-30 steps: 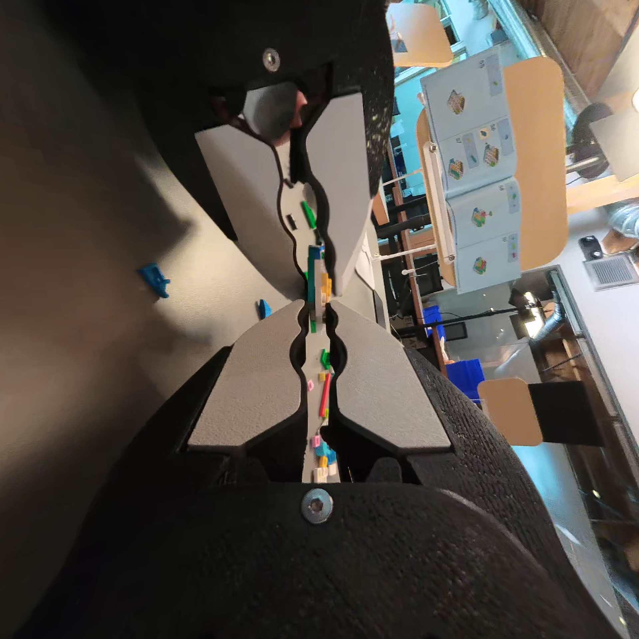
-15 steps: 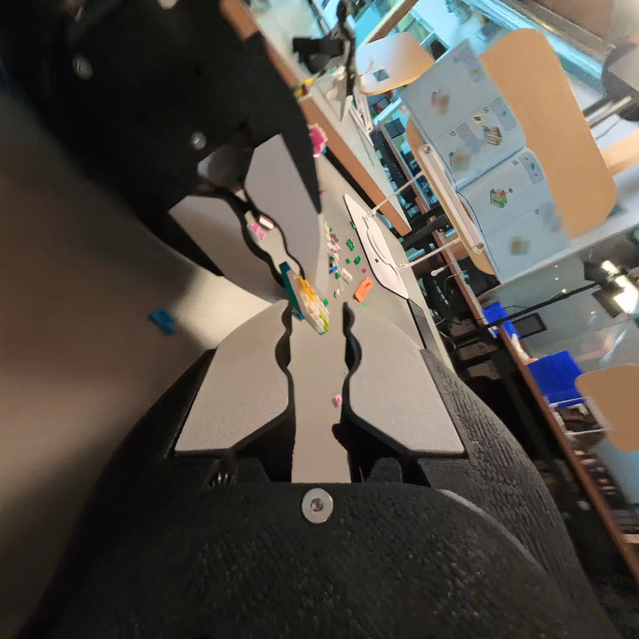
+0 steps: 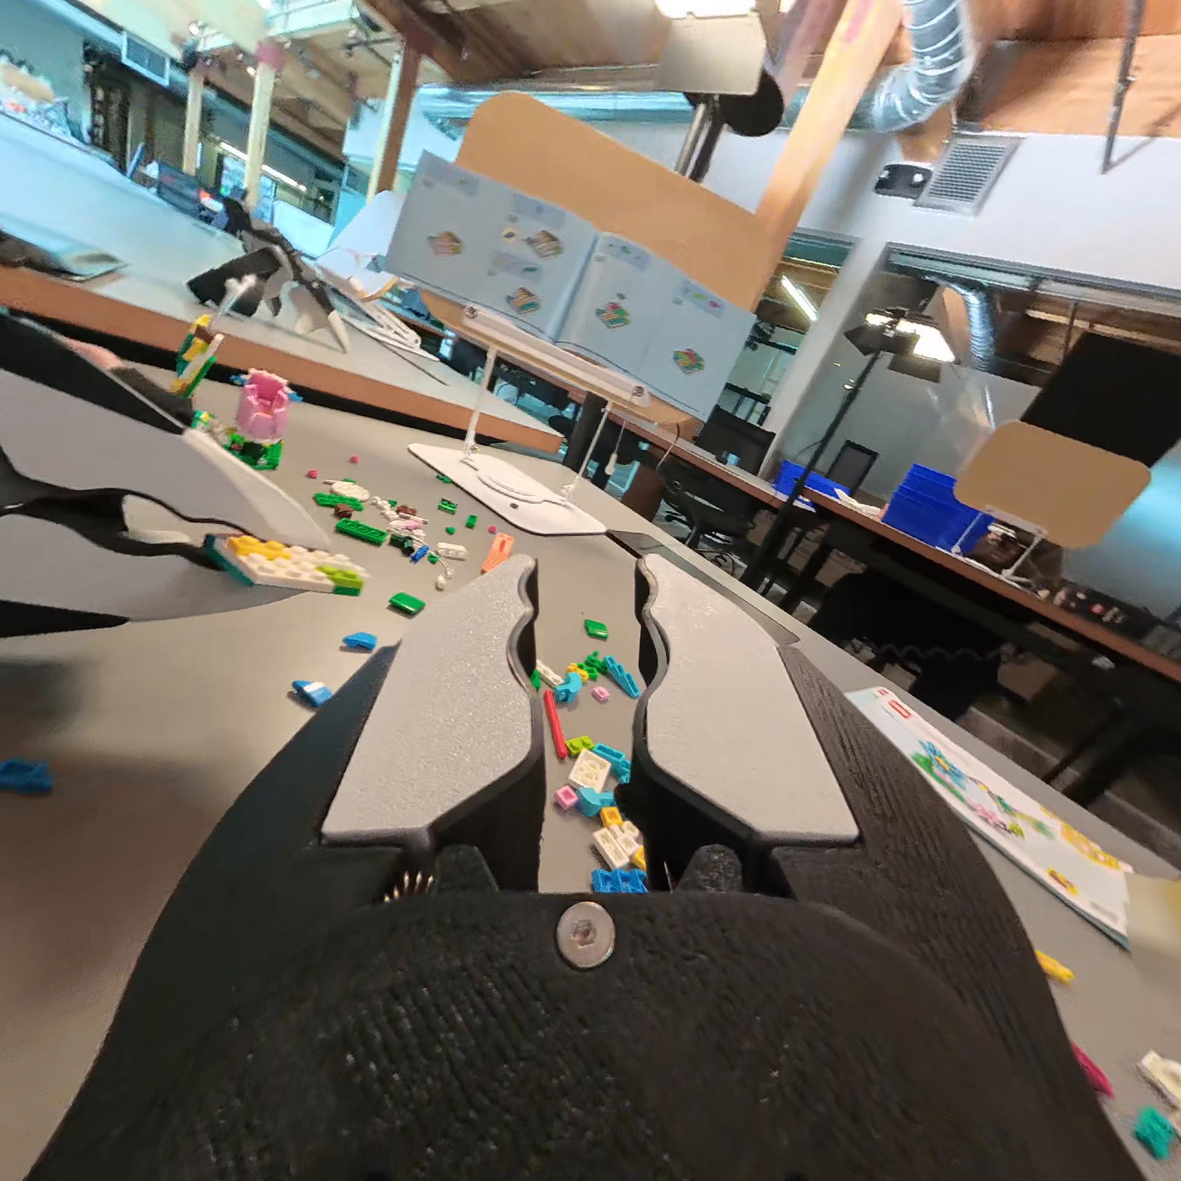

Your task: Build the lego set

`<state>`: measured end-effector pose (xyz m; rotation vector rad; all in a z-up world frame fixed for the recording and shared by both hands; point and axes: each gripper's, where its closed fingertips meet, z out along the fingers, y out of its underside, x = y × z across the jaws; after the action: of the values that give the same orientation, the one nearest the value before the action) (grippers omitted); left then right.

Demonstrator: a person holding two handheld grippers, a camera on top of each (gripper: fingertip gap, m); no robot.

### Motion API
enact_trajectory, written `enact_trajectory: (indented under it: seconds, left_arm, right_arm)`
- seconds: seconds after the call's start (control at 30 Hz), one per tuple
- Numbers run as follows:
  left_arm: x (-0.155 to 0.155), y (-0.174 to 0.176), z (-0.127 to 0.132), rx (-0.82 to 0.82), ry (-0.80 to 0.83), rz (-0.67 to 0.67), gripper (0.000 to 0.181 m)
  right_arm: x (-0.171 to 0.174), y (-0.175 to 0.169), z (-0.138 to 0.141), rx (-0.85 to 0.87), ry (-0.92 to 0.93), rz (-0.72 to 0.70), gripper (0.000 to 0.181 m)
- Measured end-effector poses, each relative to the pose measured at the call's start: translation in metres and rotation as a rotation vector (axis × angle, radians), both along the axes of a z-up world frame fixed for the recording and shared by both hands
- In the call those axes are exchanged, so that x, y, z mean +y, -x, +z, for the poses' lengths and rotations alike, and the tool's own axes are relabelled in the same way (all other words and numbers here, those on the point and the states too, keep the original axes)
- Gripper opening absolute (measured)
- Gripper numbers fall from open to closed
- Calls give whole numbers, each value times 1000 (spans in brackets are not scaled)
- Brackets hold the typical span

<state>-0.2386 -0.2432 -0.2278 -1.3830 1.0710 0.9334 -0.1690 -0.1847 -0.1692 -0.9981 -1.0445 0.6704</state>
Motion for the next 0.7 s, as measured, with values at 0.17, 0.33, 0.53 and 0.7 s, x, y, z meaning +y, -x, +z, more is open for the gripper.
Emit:
enact_trajectory:
  seconds: [0.17, 0.33, 0.53, 0.7]
  left_arm:
    - [0, -1, 0, 4, -3, -5, 8]
    - [0, -1, 0, 32, -14, 0, 8]
    - [0, -1, 2, 40, -29, 5, 8]
    - [0, 0, 3, 42, -36, 9, 8]
  right_arm:
    - [10, -6, 2, 46, 51, -19, 22]
    - [12, -6, 1, 46, 48, -29, 16]
    - [11, -6, 0, 33, 25, -36, 11]
    - [18, -11, 2, 56, 26, -67, 10]
